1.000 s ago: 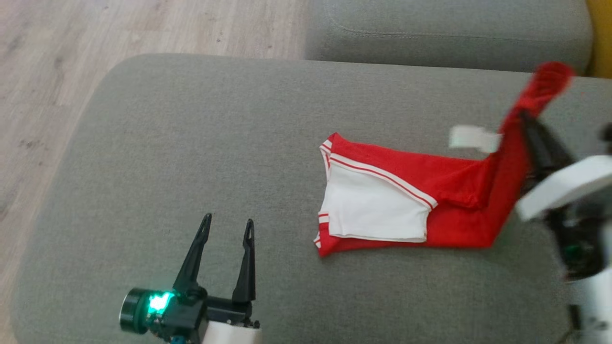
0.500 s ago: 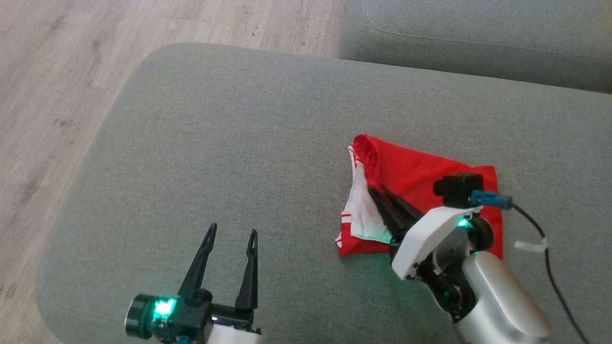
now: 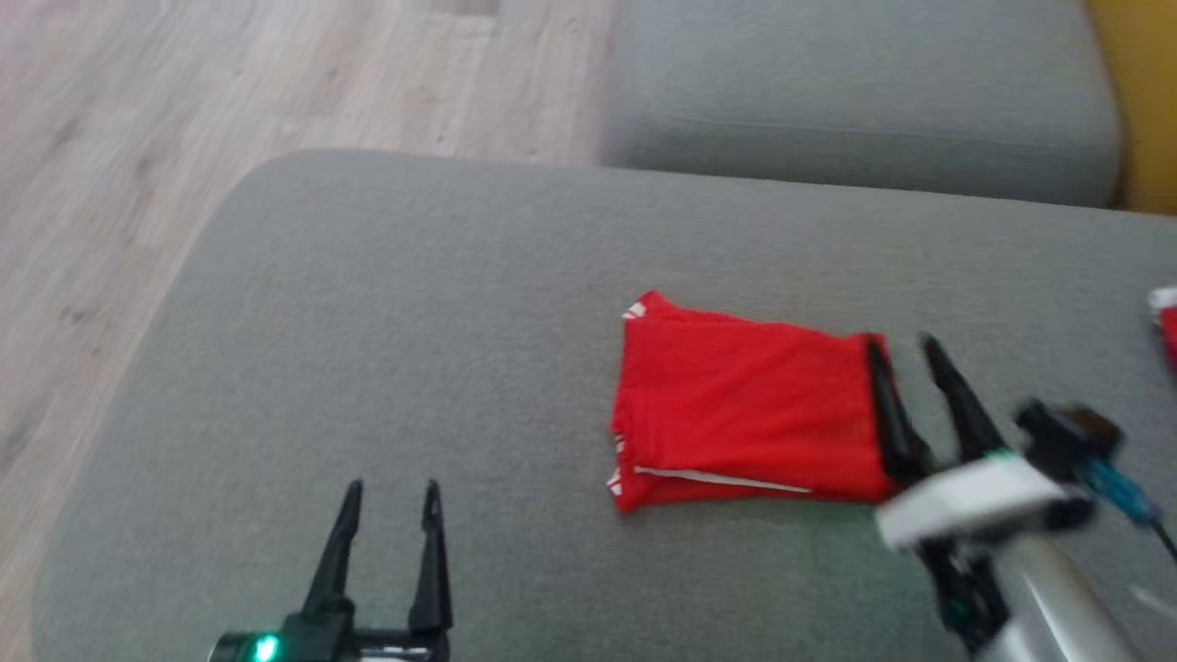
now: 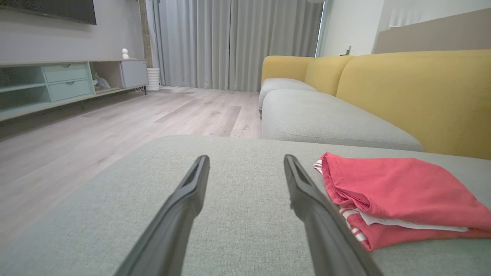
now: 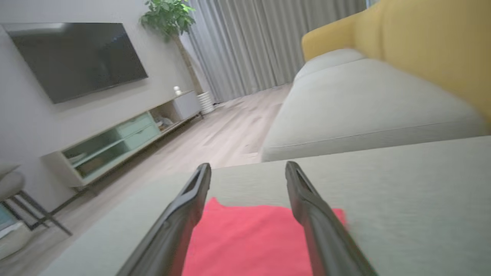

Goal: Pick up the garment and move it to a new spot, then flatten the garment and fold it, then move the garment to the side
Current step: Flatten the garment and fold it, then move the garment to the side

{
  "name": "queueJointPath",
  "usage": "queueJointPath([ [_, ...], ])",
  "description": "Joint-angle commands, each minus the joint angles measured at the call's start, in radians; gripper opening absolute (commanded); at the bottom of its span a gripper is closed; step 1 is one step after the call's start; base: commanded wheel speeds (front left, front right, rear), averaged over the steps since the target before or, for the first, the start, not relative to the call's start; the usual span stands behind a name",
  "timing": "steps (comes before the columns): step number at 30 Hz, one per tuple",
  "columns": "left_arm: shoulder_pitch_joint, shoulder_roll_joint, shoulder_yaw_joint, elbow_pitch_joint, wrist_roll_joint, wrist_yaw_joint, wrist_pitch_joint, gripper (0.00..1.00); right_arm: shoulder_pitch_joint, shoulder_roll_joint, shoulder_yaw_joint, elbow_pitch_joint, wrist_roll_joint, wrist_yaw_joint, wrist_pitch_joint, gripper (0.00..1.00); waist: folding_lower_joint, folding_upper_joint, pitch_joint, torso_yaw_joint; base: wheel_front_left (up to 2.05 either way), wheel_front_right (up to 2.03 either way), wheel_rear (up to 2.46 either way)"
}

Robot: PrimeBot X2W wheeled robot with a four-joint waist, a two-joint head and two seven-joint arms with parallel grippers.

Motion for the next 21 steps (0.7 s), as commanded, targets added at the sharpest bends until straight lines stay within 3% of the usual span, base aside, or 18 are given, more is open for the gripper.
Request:
queueJointPath([
  [1, -0.033, -0.014, 0.048, -0.033, -0.007, 0.004, -0.009, 1.00, 0.011, -0.035, 0.013, -0.016, -0.031, 0.007, -0.032, 1.00, 0.0001, 0.0000, -0.031, -0.036, 0.00, 0.00, 0.00],
  [6, -0.013, -0.017, 0.084, -0.031, 0.005, 0.004, -0.009, 1.00, 0.099, -0.069, -0.041, -0.033, -0.130, 0.007, -0.062, 1.00, 0.0001, 0.0000, -0.064, -0.074, 0.00, 0.00, 0.00],
  [11, 0.022, -0.019, 0.110, -0.023, 0.022, -0.012, -0.009, 1.00, 0.213, -0.020, -0.107, -0.137, -0.222, 0.007, -0.062, 1.00, 0.0001, 0.0000, -0.102, -0.099, 0.00, 0.00, 0.00],
  [21, 0.068, -0.021, 0.141, 0.030, 0.042, -0.062, -0.009, 1.00, 0.321, 0.054, -0.133, -0.149, -0.304, 0.007, -0.062, 1.00, 0.0001, 0.0000, -0.171, -0.129, 0.00, 0.00, 0.00],
])
